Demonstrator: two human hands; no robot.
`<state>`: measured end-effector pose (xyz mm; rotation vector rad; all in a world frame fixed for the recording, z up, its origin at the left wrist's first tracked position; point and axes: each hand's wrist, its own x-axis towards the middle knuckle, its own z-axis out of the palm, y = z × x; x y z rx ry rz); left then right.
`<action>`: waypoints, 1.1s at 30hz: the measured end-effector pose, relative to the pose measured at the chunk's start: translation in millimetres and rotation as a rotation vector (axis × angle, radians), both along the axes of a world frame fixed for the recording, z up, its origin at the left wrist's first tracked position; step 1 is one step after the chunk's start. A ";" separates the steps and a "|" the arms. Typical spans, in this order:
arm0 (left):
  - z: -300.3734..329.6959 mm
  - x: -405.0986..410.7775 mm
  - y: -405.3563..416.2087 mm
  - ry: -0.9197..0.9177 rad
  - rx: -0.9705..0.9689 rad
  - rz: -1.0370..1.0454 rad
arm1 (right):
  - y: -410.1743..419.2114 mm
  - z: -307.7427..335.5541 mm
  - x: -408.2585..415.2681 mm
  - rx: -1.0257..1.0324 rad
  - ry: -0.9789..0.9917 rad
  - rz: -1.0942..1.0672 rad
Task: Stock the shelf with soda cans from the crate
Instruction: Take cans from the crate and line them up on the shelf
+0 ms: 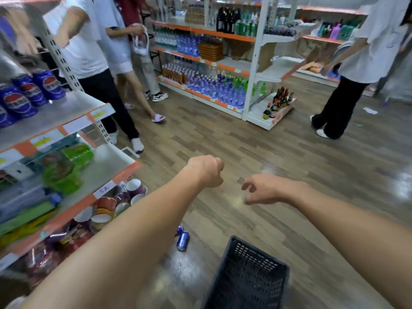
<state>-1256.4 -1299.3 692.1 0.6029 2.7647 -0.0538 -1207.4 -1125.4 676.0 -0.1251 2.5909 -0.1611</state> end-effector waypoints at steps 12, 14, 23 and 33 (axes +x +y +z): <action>-36.4 101.4 20.4 -0.061 0.063 0.611 | 28.0 -25.4 -3.7 -0.073 -0.028 0.502; -42.1 128.0 19.0 -0.065 0.064 0.689 | 27.0 -31.1 7.0 -0.086 -0.055 0.557; -50.1 233.6 -5.9 -0.094 0.054 0.965 | 4.0 -50.3 61.1 -0.153 -0.089 0.729; -89.1 299.6 20.3 -0.112 0.131 1.106 | 7.3 -84.1 112.3 -0.181 -0.105 0.842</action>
